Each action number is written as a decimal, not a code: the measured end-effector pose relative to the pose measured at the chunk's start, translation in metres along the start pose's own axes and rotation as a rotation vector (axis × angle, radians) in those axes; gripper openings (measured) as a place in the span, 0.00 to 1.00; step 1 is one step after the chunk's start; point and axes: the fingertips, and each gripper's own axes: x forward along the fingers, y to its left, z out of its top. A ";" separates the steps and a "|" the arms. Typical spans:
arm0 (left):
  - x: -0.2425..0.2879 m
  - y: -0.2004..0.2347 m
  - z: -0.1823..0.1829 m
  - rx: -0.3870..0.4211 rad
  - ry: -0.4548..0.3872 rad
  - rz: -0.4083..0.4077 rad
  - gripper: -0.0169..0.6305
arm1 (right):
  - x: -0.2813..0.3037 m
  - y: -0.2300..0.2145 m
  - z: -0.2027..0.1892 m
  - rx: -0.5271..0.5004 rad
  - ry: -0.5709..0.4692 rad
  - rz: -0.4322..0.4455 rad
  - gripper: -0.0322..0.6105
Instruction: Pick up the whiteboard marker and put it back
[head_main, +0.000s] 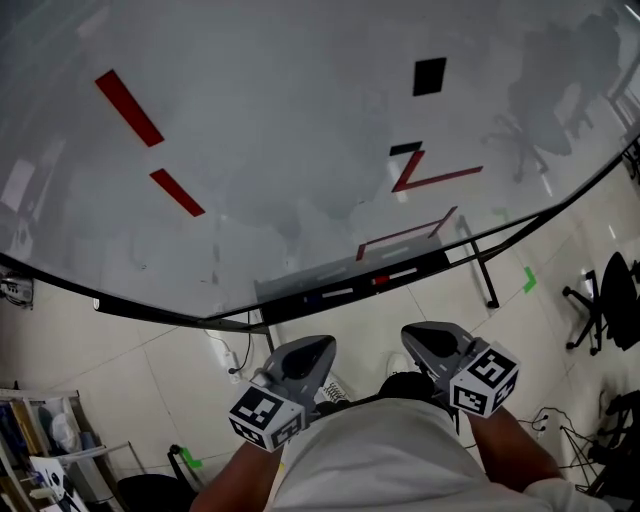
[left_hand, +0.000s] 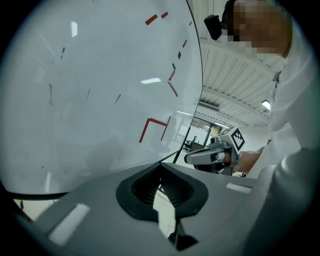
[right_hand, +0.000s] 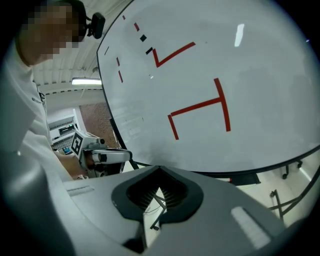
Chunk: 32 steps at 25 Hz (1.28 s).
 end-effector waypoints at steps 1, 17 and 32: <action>-0.002 -0.004 0.000 -0.001 -0.005 0.006 0.05 | -0.003 0.002 -0.004 0.002 0.005 0.008 0.05; 0.028 -0.112 -0.039 -0.047 -0.057 0.245 0.05 | -0.094 -0.030 -0.032 -0.060 0.033 0.225 0.05; 0.018 -0.148 -0.040 0.026 -0.032 0.214 0.05 | -0.128 -0.007 -0.043 -0.066 -0.009 0.222 0.05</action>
